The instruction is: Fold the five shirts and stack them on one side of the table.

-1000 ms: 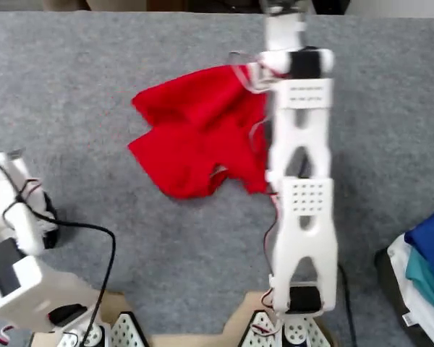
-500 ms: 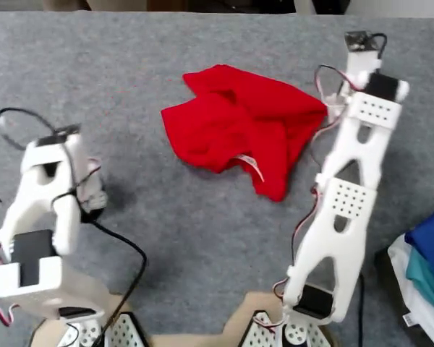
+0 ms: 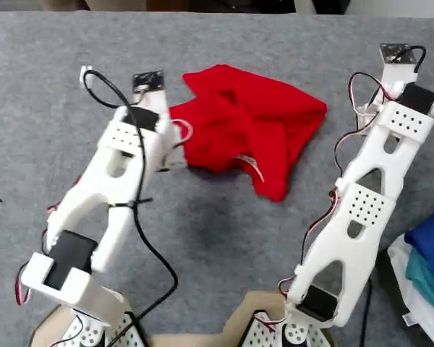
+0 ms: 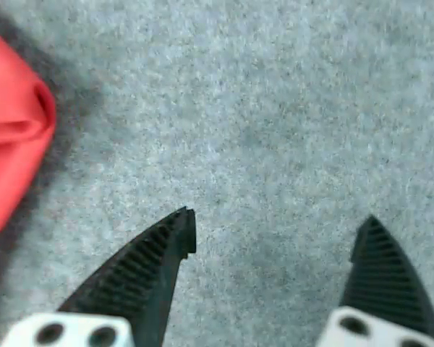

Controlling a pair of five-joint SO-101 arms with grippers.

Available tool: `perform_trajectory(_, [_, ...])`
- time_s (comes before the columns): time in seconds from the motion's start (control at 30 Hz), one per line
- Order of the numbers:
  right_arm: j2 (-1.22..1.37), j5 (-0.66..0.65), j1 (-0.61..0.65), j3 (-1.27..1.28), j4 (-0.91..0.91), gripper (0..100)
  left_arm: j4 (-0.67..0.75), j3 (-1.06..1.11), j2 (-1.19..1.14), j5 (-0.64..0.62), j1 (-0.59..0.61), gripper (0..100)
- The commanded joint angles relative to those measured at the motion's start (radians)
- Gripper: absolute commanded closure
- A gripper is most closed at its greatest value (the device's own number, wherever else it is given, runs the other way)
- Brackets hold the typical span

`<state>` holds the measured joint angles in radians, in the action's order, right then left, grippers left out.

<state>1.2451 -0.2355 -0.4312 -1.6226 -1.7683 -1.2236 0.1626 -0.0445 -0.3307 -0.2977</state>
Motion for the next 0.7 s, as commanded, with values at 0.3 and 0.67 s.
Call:
perform_trajectory(0.3, [-0.13,0.084,0.027,-0.038,-0.018,73.0,0.288,-0.106,-0.286,-0.068,-0.103,98])
perform_trajectory(0.67, [-0.125,0.083,0.107,-0.038,-0.018,78.3,0.133,-0.328,-0.349,-0.144,-0.107,98])
